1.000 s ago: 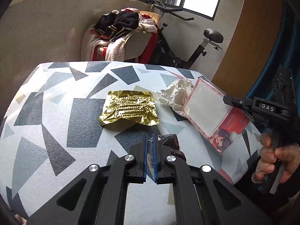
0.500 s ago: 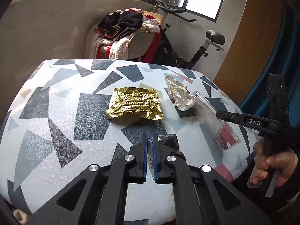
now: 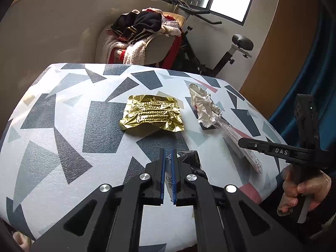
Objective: Collect trash
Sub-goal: 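Lift the clear red-edged box with the right gripper while the left holds the wrapper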
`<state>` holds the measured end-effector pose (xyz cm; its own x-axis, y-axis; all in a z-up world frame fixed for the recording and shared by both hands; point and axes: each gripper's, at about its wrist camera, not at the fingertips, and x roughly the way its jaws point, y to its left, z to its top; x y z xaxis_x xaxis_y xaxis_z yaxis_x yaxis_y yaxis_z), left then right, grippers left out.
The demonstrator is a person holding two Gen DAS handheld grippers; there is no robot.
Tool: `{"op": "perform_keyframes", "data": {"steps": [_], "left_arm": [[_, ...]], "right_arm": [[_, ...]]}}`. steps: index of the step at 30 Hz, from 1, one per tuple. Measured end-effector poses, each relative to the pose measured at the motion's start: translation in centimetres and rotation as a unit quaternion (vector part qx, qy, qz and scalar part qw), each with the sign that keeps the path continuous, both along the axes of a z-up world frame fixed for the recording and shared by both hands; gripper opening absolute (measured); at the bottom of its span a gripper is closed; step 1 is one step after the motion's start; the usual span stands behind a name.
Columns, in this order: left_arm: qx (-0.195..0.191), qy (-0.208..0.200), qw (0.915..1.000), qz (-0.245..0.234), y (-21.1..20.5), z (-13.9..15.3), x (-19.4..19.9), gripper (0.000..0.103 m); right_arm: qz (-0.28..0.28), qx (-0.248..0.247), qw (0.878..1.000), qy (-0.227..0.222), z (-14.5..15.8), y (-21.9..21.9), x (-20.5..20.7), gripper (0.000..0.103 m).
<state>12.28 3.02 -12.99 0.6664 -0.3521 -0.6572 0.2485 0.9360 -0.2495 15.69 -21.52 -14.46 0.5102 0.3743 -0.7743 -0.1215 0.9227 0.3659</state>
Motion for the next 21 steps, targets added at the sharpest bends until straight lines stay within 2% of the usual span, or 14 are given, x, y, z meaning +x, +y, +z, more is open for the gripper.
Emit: {"op": "perform_keyframes", "data": {"steps": [4,8,11,14,18,19,21], "left_arm": [[-0.001,0.001,1.0000,0.001,0.2,-0.2,0.0,0.006],[-0.002,0.007,1.0000,0.002,0.3,-0.8,0.2,0.005],[-0.003,0.012,0.9999,0.001,0.3,-1.3,0.3,0.005],[-0.005,0.016,0.9999,-0.001,0.1,-1.6,0.5,0.006],[-0.004,0.019,0.9998,-0.005,-0.2,-2.0,0.8,0.005],[-0.004,0.021,0.9998,-0.006,-0.3,-2.1,0.9,0.005],[-0.002,0.023,0.9997,-0.007,-0.5,-2.2,1.1,0.005]], "right_arm": [[0.001,-0.007,1.000,-0.013,0.1,-0.8,0.0,0.036],[-0.008,-0.023,1.000,-0.014,-0.3,-1.9,0.8,0.038],[-0.015,-0.052,0.998,-0.023,-0.6,-2.6,1.4,0.040],[-0.025,-0.085,0.996,-0.030,-1.3,-3.6,1.9,0.048],[-0.035,-0.093,0.995,-0.018,-3.1,-5.1,2.8,0.048],[-0.036,-0.087,0.995,-0.012,-3.6,-5.3,3.1,0.046],[-0.036,-0.068,0.997,0.001,-4.5,-5.6,3.4,0.035]]}}
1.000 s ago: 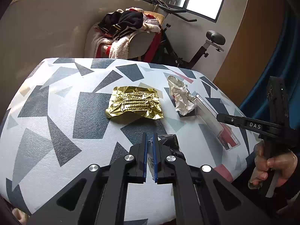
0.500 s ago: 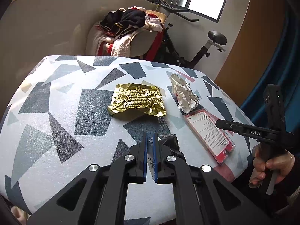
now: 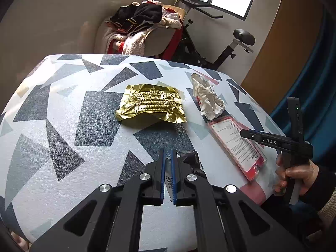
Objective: Collect trash
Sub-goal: 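Lift the clear red-edged box with the right gripper while the left holds the wrapper, then lower both grippers past the board edge into the bin and open them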
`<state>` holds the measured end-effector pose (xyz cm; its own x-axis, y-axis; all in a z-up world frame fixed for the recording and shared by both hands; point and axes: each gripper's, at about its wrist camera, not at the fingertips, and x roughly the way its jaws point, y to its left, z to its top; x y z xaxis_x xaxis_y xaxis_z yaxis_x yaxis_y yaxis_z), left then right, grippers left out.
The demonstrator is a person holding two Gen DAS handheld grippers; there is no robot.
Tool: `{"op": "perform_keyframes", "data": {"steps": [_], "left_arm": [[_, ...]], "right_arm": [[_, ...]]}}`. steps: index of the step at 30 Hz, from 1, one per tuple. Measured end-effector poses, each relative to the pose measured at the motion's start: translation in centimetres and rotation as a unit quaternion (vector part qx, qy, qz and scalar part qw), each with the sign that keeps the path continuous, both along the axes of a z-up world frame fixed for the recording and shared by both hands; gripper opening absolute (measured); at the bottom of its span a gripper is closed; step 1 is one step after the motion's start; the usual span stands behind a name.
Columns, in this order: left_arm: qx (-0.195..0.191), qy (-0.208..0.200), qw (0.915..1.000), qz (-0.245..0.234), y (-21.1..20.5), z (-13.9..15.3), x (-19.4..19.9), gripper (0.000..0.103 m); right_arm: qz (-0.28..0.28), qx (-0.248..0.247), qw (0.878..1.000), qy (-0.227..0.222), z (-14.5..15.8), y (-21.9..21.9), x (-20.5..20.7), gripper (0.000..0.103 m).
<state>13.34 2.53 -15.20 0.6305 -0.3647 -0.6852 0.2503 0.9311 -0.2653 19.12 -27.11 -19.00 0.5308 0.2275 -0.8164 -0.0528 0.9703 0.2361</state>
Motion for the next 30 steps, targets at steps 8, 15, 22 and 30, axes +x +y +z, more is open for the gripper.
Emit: {"op": "perform_keyframes", "data": {"steps": [8,15,22,30], "left_arm": [[0.007,0.000,1.0000,-0.005,-0.4,0.3,-0.2,0.005],[0.019,-0.013,0.9997,-0.012,-0.7,1.5,-1.6,0.006],[0.035,-0.023,0.9990,-0.017,-0.6,2.4,-4.9,0.005],[0.046,-0.022,0.9985,-0.020,-0.3,2.1,-10.1,0.006]], "right_arm": [[-0.016,0.073,0.997,-0.018,0.6,-1.1,-0.5,0.008],[0.007,0.065,0.995,-0.080,4.8,0.6,-3.8,0.008],[0.043,0.047,0.991,-0.119,7.7,3.2,-7.6,0.008],[0.060,0.056,0.987,-0.135,9.2,5.0,-12.3,0.008]]}}
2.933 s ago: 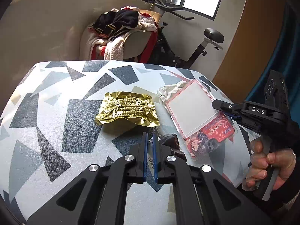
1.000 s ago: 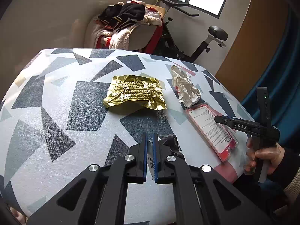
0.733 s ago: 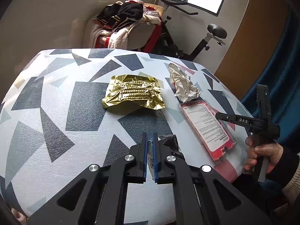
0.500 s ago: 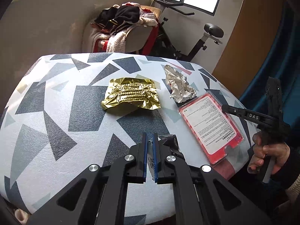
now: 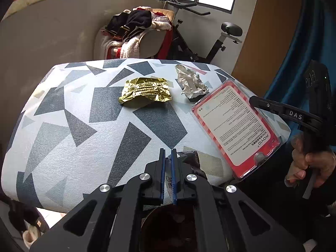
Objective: Collect trash
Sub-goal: 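Lower both grippers past the board edge into the bin and open them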
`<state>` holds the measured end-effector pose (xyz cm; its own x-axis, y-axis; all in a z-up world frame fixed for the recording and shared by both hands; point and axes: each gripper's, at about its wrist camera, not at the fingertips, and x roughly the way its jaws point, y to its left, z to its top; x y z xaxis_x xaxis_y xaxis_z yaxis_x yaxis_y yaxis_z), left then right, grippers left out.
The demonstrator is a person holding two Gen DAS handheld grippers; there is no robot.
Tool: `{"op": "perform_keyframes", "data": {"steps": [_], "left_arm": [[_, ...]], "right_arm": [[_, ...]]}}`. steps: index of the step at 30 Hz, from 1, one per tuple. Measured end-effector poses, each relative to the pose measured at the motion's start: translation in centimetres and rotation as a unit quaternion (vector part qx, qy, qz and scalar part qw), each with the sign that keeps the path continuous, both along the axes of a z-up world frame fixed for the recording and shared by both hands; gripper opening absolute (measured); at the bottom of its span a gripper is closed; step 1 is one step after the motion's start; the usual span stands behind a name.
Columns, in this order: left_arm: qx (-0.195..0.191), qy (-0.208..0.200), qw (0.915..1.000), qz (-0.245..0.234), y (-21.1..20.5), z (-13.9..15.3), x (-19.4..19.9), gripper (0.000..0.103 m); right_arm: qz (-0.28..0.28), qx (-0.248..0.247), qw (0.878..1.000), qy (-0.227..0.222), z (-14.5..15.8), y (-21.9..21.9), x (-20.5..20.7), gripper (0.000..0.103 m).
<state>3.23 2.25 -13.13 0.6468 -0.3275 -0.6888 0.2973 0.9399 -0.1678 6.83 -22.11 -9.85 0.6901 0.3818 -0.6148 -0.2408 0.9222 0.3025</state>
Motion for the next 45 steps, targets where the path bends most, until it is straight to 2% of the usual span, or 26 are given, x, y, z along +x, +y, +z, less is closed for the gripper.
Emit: {"op": "perform_keyframes", "data": {"steps": [7,14,18,20,23,25,28,33,40,45], "left_arm": [[0.009,0.038,0.9992,-0.013,-0.3,-3.3,-4.9,0.006],[-0.004,0.070,0.9972,-0.024,-0.6,-5.5,-6.7,0.009],[-0.005,0.049,0.9985,-0.023,-0.7,-4.5,-7.1,0.039],[-0.005,0.032,0.9993,-0.016,-0.5,-3.7,-7.1,0.046],[-0.002,0.008,1.0000,-0.001,0.1,-2.5,-7.0,0.062],[0.000,-0.005,0.9999,0.011,0.6,-1.7,-6.9,0.077],[-0.001,-0.018,0.9994,0.030,1.5,-0.8,-6.6,0.091],[-0.005,-0.018,0.9983,0.054,2.7,-0.2,-5.9,0.095],[-0.009,-0.021,0.9974,0.068,3.6,-0.2,-5.4,0.095],[-0.008,-0.020,0.9973,0.071,3.6,-0.3,-5.0,0.095]], "right_arm": [[0.008,0.009,1.000,0.006,-0.8,1.3,-3.1,0.008],[0.019,0.014,1.000,0.019,-2.0,2.4,-5.3,0.008],[0.021,0.015,0.999,0.033,-3.1,2.7,-6.4,0.008],[0.021,0.018,0.999,0.041,-3.7,2.8,-6.8,0.008],[0.024,0.022,0.998,0.051,-4.5,2.9,-7.5,0.008],[0.027,0.026,0.998,0.058,-5.1,3.1,-7.9,0.008],[0.031,0.031,0.997,0.067,-5.8,3.5,-8.3,0.008],[0.034,0.033,0.995,0.090,-7.3,3.9,-8.5,0.008],[0.043,0.021,0.991,0.125,-9.3,4.9,-8.6,0.009],[0.041,0.010,0.987,0.157,-10.5,5.1,-8.4,0.016]]}}
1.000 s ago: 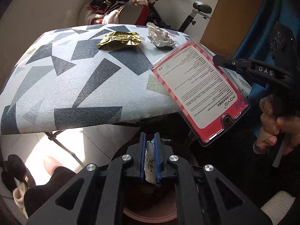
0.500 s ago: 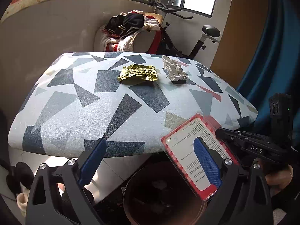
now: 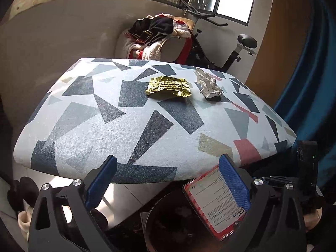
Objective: Collect trash
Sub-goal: 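Lower both grippers past the board edge into the bin and open them, then raise both open grippers back above the board toward the paper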
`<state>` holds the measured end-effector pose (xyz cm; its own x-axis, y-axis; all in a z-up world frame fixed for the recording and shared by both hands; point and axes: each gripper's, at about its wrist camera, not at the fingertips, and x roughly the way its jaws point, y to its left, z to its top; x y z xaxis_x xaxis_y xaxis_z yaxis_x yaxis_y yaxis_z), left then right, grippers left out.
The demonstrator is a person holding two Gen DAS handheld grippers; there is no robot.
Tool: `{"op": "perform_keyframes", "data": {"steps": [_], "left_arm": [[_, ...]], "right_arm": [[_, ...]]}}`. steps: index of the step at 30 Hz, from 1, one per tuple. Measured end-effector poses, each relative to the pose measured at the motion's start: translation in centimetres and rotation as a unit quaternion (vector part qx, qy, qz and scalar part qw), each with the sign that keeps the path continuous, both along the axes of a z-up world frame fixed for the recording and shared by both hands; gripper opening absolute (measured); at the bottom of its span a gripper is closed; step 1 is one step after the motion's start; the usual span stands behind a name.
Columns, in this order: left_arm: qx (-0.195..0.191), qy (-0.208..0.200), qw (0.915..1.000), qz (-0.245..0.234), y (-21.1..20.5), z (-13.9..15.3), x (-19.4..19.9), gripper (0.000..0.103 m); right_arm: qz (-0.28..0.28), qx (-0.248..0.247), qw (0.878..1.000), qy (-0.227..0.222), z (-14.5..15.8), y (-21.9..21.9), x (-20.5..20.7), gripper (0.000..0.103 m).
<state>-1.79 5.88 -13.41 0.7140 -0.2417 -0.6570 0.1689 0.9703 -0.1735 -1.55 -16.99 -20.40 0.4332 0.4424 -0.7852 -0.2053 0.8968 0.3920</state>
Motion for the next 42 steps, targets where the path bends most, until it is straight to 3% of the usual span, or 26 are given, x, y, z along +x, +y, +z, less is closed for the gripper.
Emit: {"op": "perform_keyframes", "data": {"steps": [3,5,7,11,20,32,42], "left_arm": [[0.001,-0.002,1.0000,0.000,-0.1,0.1,0.2,0.095],[0.002,-0.003,1.0000,0.000,-0.1,0.1,0.3,0.095],[0.002,-0.002,1.0000,0.001,-0.1,0.1,0.4,0.095],[0.001,-0.002,1.0000,0.003,0.0,0.2,0.7,0.095],[0.001,-0.006,0.9999,0.008,0.3,0.6,1.4,0.095],[0.001,0.000,1.0000,0.009,0.4,0.3,2.8,0.095],[0.002,-0.002,1.0000,0.003,0.3,0.6,6.5,0.095]], "right_arm": [[0.003,-0.004,1.000,0.010,-0.6,0.2,0.0,0.025],[0.004,-0.010,1.000,0.009,-0.6,0.3,-0.1,0.056],[0.003,-0.011,1.000,-0.001,-0.3,0.4,-0.2,0.073],[0.003,-0.023,1.000,-0.015,0.4,0.2,0.1,0.089],[-0.021,-0.055,0.997,-0.051,2.2,-1.8,1.3,0.097],[-0.027,-0.088,0.993,-0.076,3.2,-3.4,3.4,0.097],[-0.030,-0.103,0.990,-0.095,5.0,-4.5,8.8,0.097]]}}
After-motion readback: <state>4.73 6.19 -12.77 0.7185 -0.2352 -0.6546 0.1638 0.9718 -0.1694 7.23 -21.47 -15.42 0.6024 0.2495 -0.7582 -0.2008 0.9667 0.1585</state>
